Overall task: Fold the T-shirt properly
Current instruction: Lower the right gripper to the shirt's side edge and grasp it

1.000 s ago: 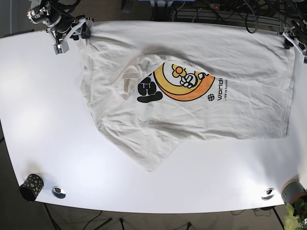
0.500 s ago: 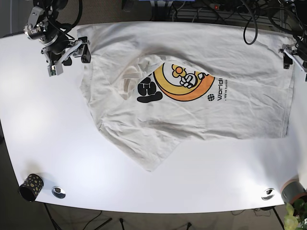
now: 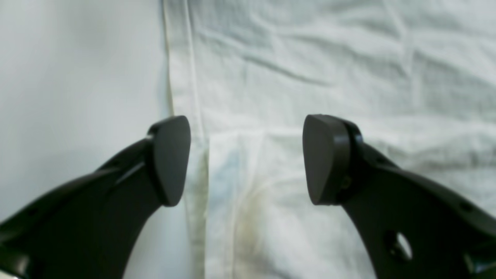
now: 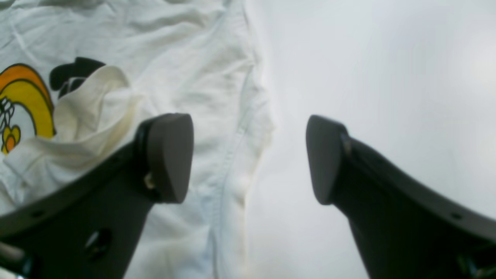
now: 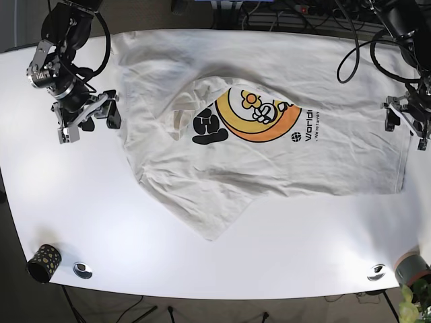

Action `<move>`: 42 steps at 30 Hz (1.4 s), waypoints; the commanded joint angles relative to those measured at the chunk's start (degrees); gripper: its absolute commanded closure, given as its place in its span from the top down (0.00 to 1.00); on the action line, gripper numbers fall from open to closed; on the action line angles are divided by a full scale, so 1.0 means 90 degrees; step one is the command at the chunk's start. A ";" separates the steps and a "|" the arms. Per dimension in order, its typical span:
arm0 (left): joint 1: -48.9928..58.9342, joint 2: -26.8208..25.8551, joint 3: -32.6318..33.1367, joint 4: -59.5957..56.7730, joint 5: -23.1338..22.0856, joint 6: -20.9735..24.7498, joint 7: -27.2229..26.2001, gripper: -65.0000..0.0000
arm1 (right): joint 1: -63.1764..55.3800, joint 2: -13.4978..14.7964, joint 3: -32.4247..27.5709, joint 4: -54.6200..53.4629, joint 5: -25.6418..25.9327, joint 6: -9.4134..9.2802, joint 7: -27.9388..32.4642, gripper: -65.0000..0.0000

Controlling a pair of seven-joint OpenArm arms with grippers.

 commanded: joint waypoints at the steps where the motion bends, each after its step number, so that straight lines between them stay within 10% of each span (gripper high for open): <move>1: -0.0283 -0.0138 0.0000 -0.0278 -0.0047 0.0013 -0.0105 0.64 | 0.0359 0.0241 -0.0028 -0.0398 0.0087 0.0003 0.0113 0.67; 9: -0.1230 -0.0090 0.0000 -0.1049 0.0988 0.0013 -0.0105 0.64 | 0.1658 0.0788 -0.1024 -0.2254 0.0087 0.0003 0.0602 0.67; 20: -0.1611 -0.0031 0.0371 -0.1069 0.1047 0.0013 -0.0125 0.65 | 0.3153 0.1295 -0.2392 -0.4638 0.0087 0.0052 0.1774 0.67; 28: -0.1650 0.0096 0.0508 -0.1059 0.1027 0.0067 -0.0135 0.65 | 0.3749 0.1237 -0.3173 -0.5742 0.0087 0.0052 0.2448 0.67; 42: -0.1660 0.0047 0.0547 -0.1391 0.1076 0.1591 -0.1082 0.65 | 0.3924 0.0661 -0.3505 -0.6015 0.0077 -0.0007 0.2741 0.67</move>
